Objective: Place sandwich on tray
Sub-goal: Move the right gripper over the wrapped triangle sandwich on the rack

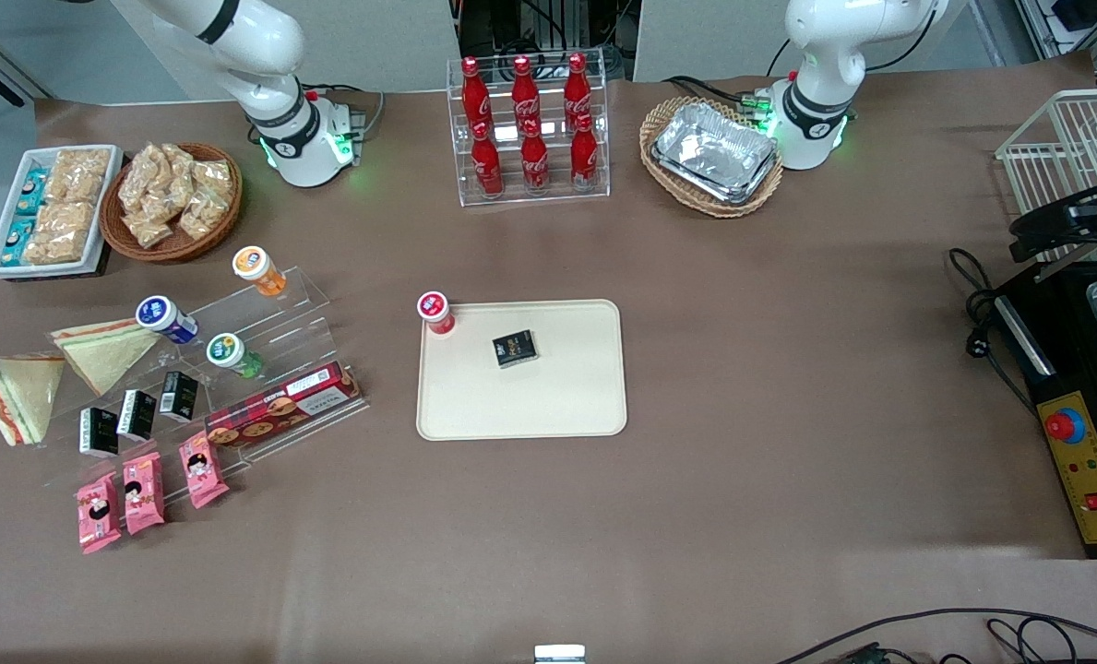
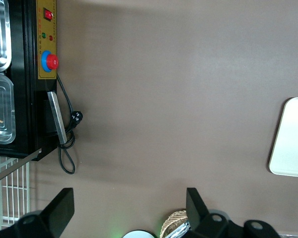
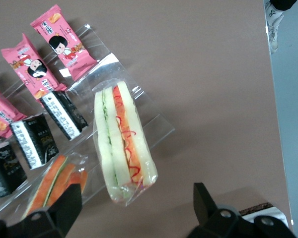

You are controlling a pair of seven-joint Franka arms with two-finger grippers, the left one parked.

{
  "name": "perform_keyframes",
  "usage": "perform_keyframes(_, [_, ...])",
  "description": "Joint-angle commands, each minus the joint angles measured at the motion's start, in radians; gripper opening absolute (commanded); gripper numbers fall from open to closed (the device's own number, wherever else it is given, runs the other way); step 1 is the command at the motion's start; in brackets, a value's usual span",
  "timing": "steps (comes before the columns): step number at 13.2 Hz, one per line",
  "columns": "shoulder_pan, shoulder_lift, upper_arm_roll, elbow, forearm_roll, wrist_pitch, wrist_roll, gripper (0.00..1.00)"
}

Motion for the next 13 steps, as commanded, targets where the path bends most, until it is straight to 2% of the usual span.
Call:
perform_keyframes(1, [0.0, -0.017, 0.002, -0.078, 0.009, 0.089, -0.028, 1.0])
perform_keyframes(5, [0.007, -0.024, 0.005, -0.214, 0.009, 0.239, -0.03, 1.0])
perform_keyframes(9, [0.01, -0.017, 0.006, -0.237, 0.009, 0.276, -0.051, 1.0])
perform_keyframes(13, [0.011, -0.018, 0.008, -0.26, 0.009, 0.322, -0.121, 0.69])
